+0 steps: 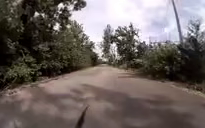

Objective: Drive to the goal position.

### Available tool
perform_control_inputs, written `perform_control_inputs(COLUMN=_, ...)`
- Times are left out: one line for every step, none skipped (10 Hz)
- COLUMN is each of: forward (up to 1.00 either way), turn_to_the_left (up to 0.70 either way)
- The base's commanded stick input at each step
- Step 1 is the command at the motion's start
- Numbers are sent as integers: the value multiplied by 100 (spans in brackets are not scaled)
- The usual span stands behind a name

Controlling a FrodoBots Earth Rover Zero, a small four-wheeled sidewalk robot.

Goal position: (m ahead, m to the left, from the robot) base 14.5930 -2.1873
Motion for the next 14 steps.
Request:
perform_control_inputs(forward=70, turn_to_the_left=-5)
perform_control_inputs(forward=70, turn_to_the_left=-24)
perform_control_inputs(forward=70, turn_to_the_left=-21)
perform_control_inputs(forward=70, turn_to_the_left=0)
perform_control_inputs(forward=70, turn_to_the_left=0)
perform_control_inputs(forward=70, turn_to_the_left=0)
perform_control_inputs(forward=70, turn_to_the_left=0)
perform_control_inputs(forward=70, turn_to_the_left=0)
perform_control_inputs(forward=70, turn_to_the_left=0)
perform_control_inputs(forward=70, turn_to_the_left=0)
perform_control_inputs(forward=70, turn_to_the_left=0)
perform_control_inputs(forward=70, turn_to_the_left=0)
perform_control_inputs(forward=70, turn_to_the_left=0)
perform_control_inputs(forward=70, turn_to_the_left=0)
